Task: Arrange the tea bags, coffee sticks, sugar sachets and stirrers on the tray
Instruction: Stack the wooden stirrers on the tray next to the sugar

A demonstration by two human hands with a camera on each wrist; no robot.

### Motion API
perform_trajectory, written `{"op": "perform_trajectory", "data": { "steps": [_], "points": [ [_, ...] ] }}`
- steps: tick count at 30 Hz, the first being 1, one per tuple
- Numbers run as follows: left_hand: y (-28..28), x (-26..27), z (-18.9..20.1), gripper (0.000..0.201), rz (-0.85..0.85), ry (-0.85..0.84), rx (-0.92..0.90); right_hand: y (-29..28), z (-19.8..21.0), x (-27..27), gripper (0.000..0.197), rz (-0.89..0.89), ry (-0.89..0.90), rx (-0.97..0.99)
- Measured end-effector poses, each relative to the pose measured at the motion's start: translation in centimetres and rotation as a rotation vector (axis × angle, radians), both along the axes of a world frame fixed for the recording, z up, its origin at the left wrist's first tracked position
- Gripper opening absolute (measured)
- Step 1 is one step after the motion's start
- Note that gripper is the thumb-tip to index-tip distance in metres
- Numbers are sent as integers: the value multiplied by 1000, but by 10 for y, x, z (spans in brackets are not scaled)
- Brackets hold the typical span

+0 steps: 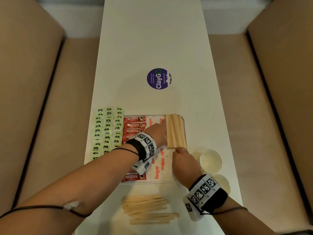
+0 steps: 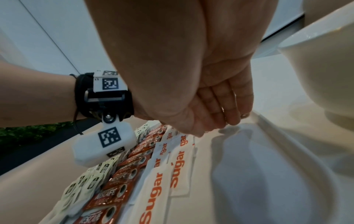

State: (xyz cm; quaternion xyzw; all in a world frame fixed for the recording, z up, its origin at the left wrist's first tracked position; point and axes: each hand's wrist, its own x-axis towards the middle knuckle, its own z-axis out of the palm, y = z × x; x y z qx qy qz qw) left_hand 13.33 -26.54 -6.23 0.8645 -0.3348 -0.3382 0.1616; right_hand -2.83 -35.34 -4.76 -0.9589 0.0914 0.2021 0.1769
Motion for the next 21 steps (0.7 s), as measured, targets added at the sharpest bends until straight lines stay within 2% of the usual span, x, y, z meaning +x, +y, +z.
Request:
{"op": "perform_trajectory", "data": {
  "steps": [6,21],
  "points": [
    [-1,0,1,62,-4,-10,0,3,-7,2,15,49,-26,62],
    [-2,0,0,60,2,-17,19,8,-8,10,18,123,-45,73]
  ]
}}
